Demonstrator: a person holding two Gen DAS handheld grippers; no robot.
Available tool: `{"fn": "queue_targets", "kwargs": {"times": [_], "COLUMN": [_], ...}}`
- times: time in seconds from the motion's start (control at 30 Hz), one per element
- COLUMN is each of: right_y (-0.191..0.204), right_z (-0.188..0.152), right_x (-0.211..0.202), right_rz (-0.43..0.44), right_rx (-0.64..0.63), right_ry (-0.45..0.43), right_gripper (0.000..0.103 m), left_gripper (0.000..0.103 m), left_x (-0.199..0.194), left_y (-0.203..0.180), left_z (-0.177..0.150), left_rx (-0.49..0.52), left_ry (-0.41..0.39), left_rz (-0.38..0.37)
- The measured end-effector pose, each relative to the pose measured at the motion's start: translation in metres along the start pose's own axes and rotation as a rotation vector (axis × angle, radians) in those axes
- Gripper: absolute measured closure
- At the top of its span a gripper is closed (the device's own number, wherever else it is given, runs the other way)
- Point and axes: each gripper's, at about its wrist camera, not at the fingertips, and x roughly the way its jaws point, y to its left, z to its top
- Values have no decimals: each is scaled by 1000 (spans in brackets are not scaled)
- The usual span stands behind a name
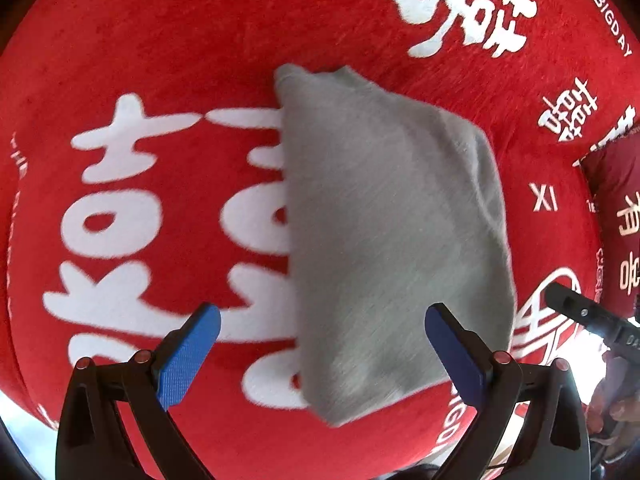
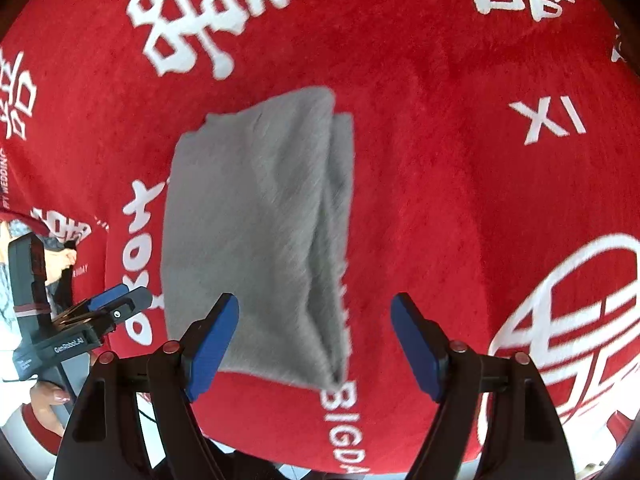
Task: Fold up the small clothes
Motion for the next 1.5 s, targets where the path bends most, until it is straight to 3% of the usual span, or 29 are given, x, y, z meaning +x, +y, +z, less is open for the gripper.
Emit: {"fn": "queue_targets", "kwargs": {"times": [0.4, 1.13, 1.5], "right_y": [-36, -36, -49], "right_z": [26, 60, 60], "right_x": [12, 32, 37], "right_rz": [52, 78, 118], "right_rx": [31, 13, 53], "right_ry": [23, 47, 60], "right_gripper": [22, 22, 22], "left_gripper": [1, 1, 0], "left_x": [20, 31, 28], "left_y": [-13, -11, 0], "left_z": [13, 20, 21], "left_rx": [-6, -30, -39], "left_ry": [35, 37, 19], "left_rz": [47, 59, 37]}}
